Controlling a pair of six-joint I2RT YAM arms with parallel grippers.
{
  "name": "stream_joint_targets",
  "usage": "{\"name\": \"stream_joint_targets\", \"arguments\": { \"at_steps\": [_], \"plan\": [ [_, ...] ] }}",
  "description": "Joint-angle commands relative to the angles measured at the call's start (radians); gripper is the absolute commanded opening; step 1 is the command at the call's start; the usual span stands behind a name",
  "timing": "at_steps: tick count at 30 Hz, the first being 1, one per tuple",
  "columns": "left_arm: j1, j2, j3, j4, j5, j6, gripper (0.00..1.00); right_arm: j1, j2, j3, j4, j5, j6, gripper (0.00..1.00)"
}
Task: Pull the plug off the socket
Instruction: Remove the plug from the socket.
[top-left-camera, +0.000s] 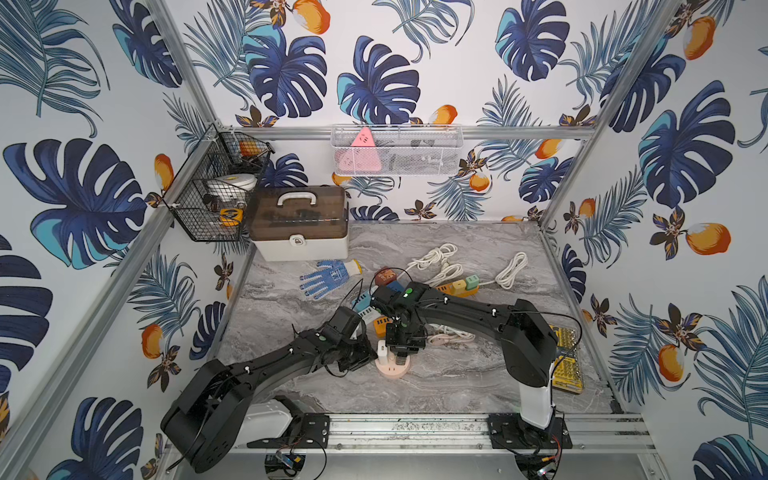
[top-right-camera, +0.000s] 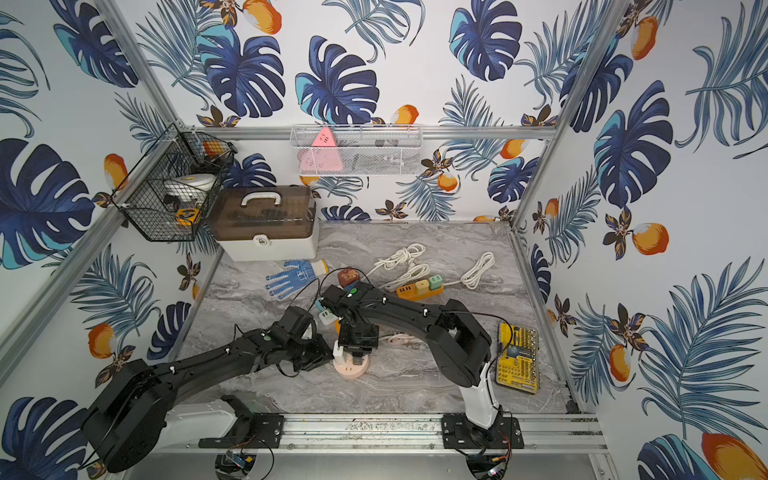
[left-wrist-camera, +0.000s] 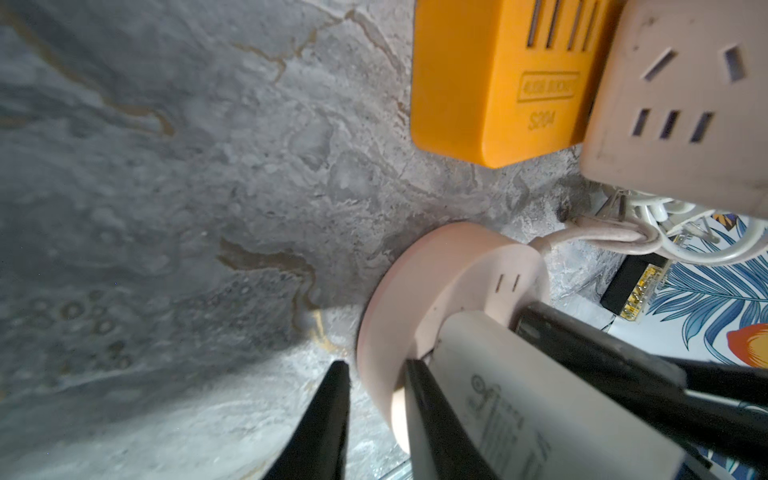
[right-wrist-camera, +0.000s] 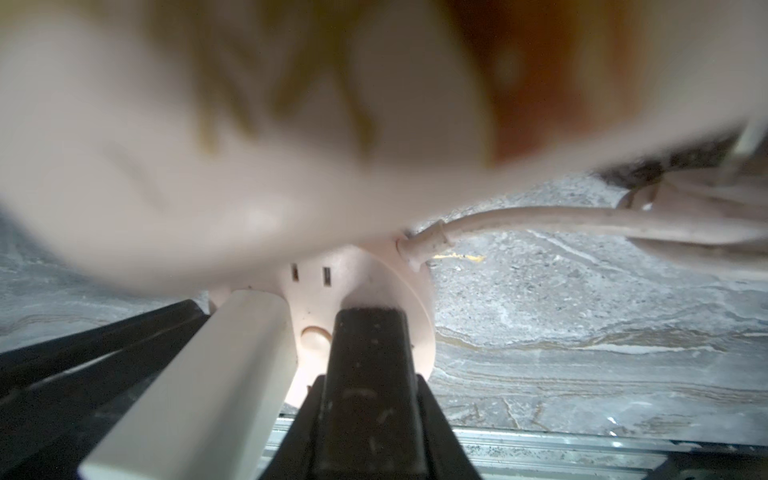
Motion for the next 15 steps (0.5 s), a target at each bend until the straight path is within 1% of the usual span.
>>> {"name": "stream_joint_targets", "arguments": {
  "at_steps": [1, 4, 7, 10, 12, 15],
  "plan": [
    [-0.003, -0.055, 0.003, -0.045, -0.014, 0.029, 0.31, 0.002, -0.009, -0.024, -0.003, -0.01, 0.044, 0.0],
    [-0.004, -0.153, -0.025, -0.043, 0.023, 0.0, 0.32, 0.001, -0.02, -0.051, 0.018, 0.01, 0.073, 0.0],
    [-0.008, -0.259, -0.108, 0.013, 0.083, -0.09, 0.33, 0.002, -0.009, -0.036, 0.023, 0.0, 0.081, 0.0],
    [-0.012, -0.337, -0.174, 0.086, 0.115, -0.164, 0.4, 0.006, 0.008, -0.014, 0.013, -0.003, 0.085, 0.0],
    [-0.016, -0.335, -0.191, 0.099, 0.115, -0.18, 0.43, 0.005, 0.009, -0.017, 0.024, -0.021, 0.097, 0.0],
    [-0.027, -0.302, -0.226, 0.193, 0.114, -0.223, 0.45, 0.004, 0.012, -0.013, 0.029, -0.043, 0.11, 0.0]
  ]
}}
